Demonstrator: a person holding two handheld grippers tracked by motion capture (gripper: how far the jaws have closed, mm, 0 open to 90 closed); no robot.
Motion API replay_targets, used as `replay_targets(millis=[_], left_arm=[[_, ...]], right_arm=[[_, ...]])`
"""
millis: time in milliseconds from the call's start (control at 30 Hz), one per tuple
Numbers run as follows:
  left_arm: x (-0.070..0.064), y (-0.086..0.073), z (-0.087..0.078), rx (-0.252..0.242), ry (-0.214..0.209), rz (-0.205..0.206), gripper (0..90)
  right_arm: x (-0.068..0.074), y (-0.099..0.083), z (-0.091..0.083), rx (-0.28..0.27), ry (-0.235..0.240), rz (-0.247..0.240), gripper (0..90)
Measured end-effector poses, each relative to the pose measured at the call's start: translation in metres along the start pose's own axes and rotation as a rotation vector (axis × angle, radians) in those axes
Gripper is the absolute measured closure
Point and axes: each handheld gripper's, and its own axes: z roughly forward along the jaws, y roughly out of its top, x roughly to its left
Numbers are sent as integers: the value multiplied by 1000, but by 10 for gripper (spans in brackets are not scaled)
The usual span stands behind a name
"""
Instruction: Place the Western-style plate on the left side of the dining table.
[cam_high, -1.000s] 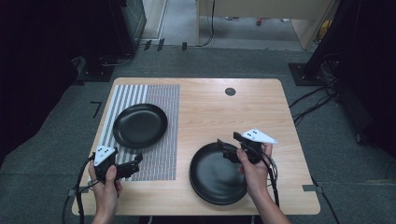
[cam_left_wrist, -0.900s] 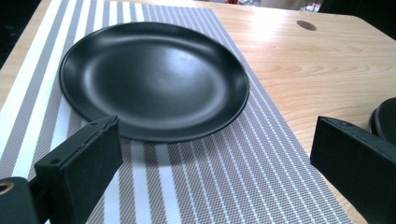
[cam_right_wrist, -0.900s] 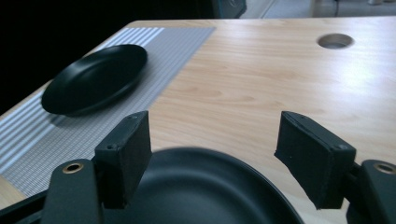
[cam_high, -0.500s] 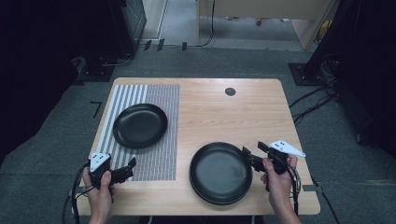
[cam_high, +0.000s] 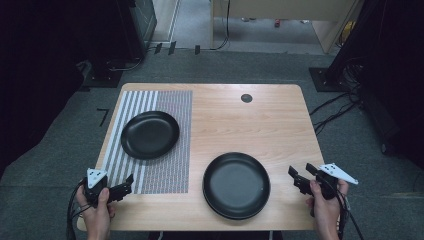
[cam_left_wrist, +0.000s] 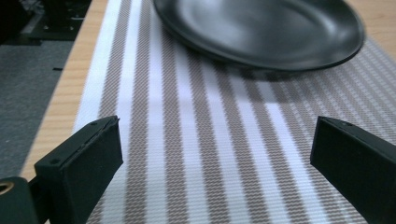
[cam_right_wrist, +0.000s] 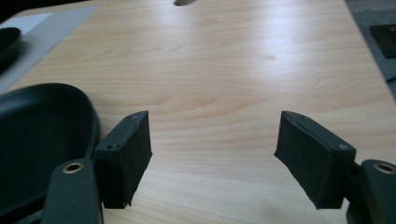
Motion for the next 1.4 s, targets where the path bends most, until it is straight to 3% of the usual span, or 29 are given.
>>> replay_targets(millis=[367, 600, 767, 800, 967, 1133, 1400], left_arm=[[26, -5, -2, 18, 64, -2, 23], [36, -10, 2, 49, 63, -2, 22], [33, -10, 3, 66, 62, 19, 22], [33, -10, 4, 74, 61, 24, 22], [34, -9, 7, 101, 61, 12, 22], [31, -9, 10, 151, 64, 39, 23], [30, -9, 11, 158, 70, 47, 22]], right_arm=[[-32, -20, -12, 47, -76, 3, 257], [-44, -32, -15, 109, -96, 0, 249], [-45, -35, -13, 135, -112, -23, 248], [-43, -37, -10, 146, -127, -55, 240], [-39, -37, -8, 155, -149, -91, 237], [-34, -38, -6, 171, -174, -135, 212], [-33, -38, -5, 176, -171, -134, 198]])
